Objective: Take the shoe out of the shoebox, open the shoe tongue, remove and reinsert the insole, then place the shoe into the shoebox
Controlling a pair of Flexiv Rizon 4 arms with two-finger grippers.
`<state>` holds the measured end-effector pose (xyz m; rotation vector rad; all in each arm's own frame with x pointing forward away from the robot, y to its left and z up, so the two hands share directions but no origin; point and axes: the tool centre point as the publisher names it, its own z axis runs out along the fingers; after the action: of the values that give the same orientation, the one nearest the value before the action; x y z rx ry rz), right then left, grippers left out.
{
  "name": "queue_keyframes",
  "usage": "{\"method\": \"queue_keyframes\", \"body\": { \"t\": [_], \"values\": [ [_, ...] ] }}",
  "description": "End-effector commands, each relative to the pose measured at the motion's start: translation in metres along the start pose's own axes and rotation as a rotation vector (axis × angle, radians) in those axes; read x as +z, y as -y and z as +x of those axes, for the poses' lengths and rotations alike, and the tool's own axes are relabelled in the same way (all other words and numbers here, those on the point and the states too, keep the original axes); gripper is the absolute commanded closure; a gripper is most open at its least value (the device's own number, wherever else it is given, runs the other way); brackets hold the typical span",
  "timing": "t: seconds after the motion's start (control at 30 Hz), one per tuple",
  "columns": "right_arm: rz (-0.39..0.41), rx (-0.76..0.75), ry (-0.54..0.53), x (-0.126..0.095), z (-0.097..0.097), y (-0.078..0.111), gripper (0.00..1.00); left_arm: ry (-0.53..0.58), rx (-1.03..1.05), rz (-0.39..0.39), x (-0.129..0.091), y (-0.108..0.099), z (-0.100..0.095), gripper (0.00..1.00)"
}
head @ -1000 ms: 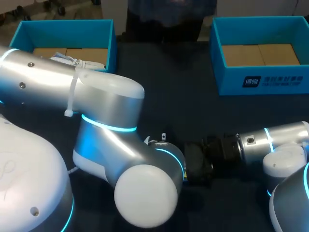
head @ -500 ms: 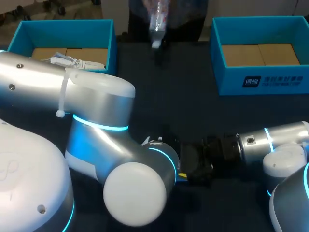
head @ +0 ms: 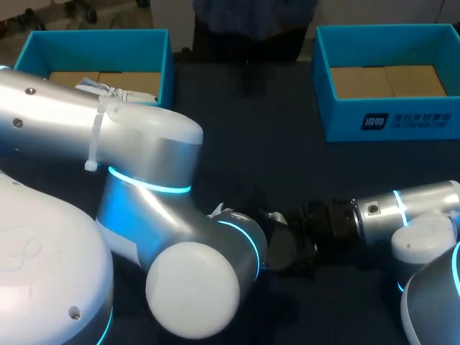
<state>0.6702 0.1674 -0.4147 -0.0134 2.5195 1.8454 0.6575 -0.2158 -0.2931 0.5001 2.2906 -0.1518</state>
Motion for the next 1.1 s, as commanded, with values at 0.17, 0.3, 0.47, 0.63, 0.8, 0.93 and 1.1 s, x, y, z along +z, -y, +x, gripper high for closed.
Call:
{"method": "queue_keyframes", "body": {
  "t": [0.17,0.3,0.47,0.63,0.8,0.93,1.1],
  "values": [
    [0.004,0.0,0.002,0.001,0.001,-0.002,1.0,-0.015,0.093,-0.004,-0.005,0.004,0.0,0.52],
    [0.004,0.0,0.002,0.001,0.001,-0.002,1.0,-0.02,0.154,-0.024,-0.003,0.006,0.0,0.4],
    [0.004,0.0,0.002,0.001,0.001,-0.002,1.0,-0.034,0.192,-0.043,0.004,0.011,-0.001,0.55],
    [0.004,0.0,0.002,0.001,0.001,-0.002,1.0,-0.038,0.239,-0.059,0.007,0.014,0.002,0.7],
    [0.004,0.0,0.002,0.001,0.001,-0.002,1.0,-0.042,0.271,-0.074,0.01,0.016,0.006,0.67],
    [0.004,0.0,0.002,0.001,0.001,-0.002,1.0,-0.029,0.24,-0.072,0.011,0.015,0.006,1.0],
    [0.004,0.0,0.002,0.001,0.001,-0.002,1.0,0.007,0.176,-0.07,0.01,0.009,0.007,1.0]
  ]
}}
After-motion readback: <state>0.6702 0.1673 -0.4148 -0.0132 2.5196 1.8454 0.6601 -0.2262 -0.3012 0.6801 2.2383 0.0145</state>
